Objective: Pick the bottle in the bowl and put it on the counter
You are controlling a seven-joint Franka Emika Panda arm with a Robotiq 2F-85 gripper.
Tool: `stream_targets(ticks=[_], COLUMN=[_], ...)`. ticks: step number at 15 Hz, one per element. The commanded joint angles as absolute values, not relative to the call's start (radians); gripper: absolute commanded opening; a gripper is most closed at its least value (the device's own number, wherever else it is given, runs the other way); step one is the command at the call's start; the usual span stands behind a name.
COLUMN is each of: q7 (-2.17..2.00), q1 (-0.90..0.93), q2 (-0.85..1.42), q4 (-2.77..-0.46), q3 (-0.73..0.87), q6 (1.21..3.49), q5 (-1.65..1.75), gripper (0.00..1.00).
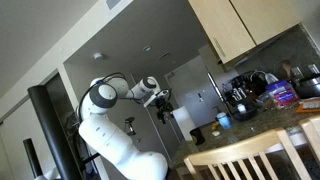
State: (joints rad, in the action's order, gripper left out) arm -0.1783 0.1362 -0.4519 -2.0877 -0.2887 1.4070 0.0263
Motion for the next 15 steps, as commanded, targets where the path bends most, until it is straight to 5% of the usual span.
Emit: stream_targets(ticks=[1,7,15], q7=[-0.185,-0.194,-0.478], q1=[0.153,0.151,0.067], q2=[-0.448,-0.439,-0.230], q4=[-2.085,-2.069,-1.716], q3=[-0.276,-0.277,-0.221], q6=[1.405,1.409,1.567], q5=[0.031,0.026,-0.037], gripper=[1.00,1.00,1.00])
